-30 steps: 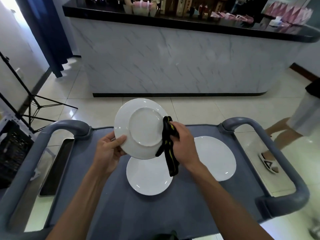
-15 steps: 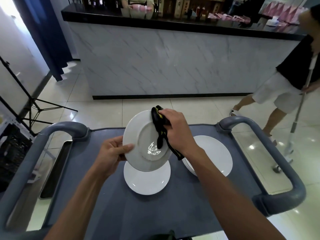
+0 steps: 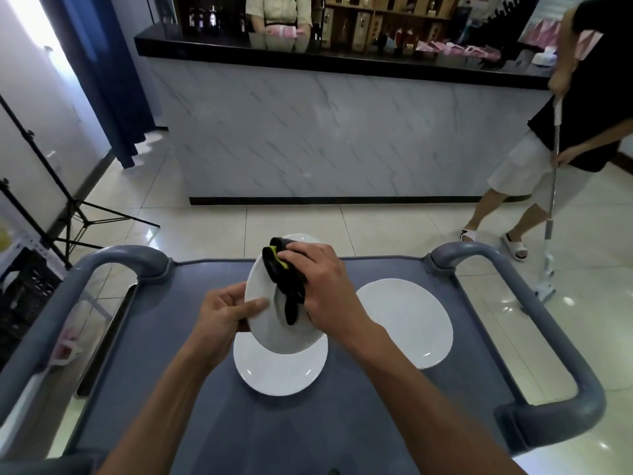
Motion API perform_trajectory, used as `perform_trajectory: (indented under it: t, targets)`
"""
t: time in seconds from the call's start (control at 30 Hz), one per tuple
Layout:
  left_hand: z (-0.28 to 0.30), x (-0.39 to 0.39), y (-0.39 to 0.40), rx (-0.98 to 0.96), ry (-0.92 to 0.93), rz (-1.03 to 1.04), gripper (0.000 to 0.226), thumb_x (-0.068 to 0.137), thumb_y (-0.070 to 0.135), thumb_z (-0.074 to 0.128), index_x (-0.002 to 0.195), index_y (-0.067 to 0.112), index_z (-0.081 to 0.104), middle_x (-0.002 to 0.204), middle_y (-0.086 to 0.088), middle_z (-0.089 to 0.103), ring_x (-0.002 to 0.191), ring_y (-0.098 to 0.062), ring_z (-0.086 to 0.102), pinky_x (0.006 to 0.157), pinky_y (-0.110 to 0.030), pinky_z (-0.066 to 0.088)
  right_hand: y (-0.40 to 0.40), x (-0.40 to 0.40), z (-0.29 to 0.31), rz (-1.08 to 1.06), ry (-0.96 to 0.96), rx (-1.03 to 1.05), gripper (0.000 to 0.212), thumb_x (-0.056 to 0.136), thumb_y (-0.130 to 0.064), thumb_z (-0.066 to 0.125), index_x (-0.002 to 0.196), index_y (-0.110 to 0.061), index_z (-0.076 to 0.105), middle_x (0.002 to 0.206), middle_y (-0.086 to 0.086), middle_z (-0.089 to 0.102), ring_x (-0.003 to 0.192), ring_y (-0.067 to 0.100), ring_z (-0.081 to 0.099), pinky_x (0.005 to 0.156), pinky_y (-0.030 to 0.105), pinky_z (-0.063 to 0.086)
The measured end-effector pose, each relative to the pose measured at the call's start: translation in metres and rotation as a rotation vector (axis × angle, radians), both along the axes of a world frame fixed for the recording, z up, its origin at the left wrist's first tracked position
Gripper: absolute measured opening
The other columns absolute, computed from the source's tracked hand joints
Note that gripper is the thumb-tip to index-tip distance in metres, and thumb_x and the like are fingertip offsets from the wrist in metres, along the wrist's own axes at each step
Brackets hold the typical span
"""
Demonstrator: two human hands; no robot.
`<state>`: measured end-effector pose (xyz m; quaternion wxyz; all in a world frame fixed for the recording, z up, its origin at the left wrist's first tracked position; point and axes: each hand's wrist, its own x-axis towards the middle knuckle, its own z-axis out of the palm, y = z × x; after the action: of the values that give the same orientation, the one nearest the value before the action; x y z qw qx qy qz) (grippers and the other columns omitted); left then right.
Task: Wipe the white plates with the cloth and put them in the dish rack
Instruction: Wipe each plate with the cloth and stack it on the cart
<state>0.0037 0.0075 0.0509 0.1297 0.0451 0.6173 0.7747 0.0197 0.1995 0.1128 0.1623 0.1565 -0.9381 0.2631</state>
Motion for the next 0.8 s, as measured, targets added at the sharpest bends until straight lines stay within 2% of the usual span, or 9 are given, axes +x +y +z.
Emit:
perform_trajectory:
  t: [0.1,0.23,0.3,0.33,0.4,0.47,0.53,0.67,0.8]
  targets:
    - [0.007,0.004,0.018,-0.027,0.058,0.036,0.025,0.081,0.002,0.070,0.106,0.006,0.075,0.090,-0.016,0.077,0.077,-0.028,0.073,0.059,-0.036,0.058,0.025,0.005,-0.001,-0.045,0.032,-0.088,0.053,0.081,0.011,0.057,0.130,-0.009,0.063,0.135,0.005,0.059,0.121,0.029,0.050,0.106,0.040,0.042]
    - [0.018,0.001,0.048,-0.207,0.209,0.062,0.022,0.090,0.001,0.068,0.103,0.017,0.076,0.087,-0.008,0.078,0.078,-0.024,0.073,0.068,-0.039,0.059,0.071,0.009,-0.002,-0.142,0.037,-0.124,0.053,0.084,0.011,0.056,0.131,-0.012,0.063,0.133,0.001,0.060,0.117,0.023,0.050,0.106,0.021,0.035]
    - [0.024,-0.001,0.065,-0.407,0.361,0.060,0.026,0.092,0.007,0.068,0.095,0.032,0.074,0.081,0.006,0.075,0.074,-0.013,0.069,0.069,-0.027,0.053,0.099,0.014,-0.002,-0.199,0.029,-0.145,0.050,0.086,0.007,0.057,0.130,-0.014,0.063,0.132,0.000,0.061,0.117,0.020,0.050,0.103,0.010,0.029]
    - [0.027,-0.002,0.075,-0.511,0.447,0.061,0.029,0.092,0.010,0.068,0.088,0.038,0.071,0.075,0.014,0.071,0.067,-0.005,0.064,0.063,-0.018,0.048,0.112,0.017,-0.002,-0.224,0.025,-0.157,0.049,0.086,0.006,0.058,0.130,-0.015,0.063,0.132,0.000,0.061,0.117,0.020,0.050,0.103,0.008,0.027]
    - [0.032,-0.005,0.096,-0.678,0.590,0.052,0.032,0.090,0.012,0.066,0.077,0.041,0.064,0.064,0.019,0.060,0.057,-0.003,0.054,0.051,-0.013,0.039,0.139,0.025,-0.002,-0.266,0.017,-0.179,0.048,0.086,0.005,0.058,0.129,-0.014,0.063,0.131,0.000,0.061,0.118,0.021,0.050,0.104,0.015,0.031]
    - [0.034,-0.007,0.118,-0.804,0.706,0.005,0.028,0.089,0.007,0.065,0.085,0.034,0.068,0.059,0.015,0.054,0.053,-0.008,0.051,0.049,-0.025,0.045,0.166,0.033,-0.001,-0.298,0.010,-0.186,0.048,0.086,0.006,0.057,0.130,-0.013,0.063,0.132,0.001,0.061,0.120,0.024,0.050,0.106,0.024,0.034]
    - [0.034,-0.006,0.139,-0.917,0.831,-0.039,0.026,0.087,0.000,0.066,0.095,0.023,0.074,0.060,0.007,0.057,0.052,-0.022,0.054,0.049,-0.036,0.049,0.191,0.041,-0.002,-0.322,0.006,-0.171,0.048,0.087,0.007,0.057,0.131,-0.012,0.062,0.132,0.003,0.061,0.122,0.025,0.051,0.107,0.028,0.035]
    - [0.031,0.006,0.176,-1.052,1.033,-0.085,0.026,0.073,-0.007,0.077,0.090,0.012,0.075,0.056,-0.002,0.062,0.042,-0.028,0.054,0.044,-0.026,0.045,0.230,0.061,-0.005,-0.362,0.014,-0.147,0.047,0.088,0.007,0.059,0.132,-0.010,0.062,0.130,0.007,0.063,0.119,0.027,0.053,0.104,0.029,0.037]
    - [0.015,0.016,0.208,-1.153,1.066,-0.106,0.038,0.067,-0.008,0.078,0.096,0.017,0.078,0.078,0.002,0.076,0.060,-0.028,0.070,0.048,-0.034,0.055,0.261,0.075,-0.017,-0.392,0.001,-0.158,0.046,0.088,0.008,0.059,0.131,-0.010,0.063,0.131,0.006,0.063,0.119,0.025,0.053,0.105,0.026,0.035]
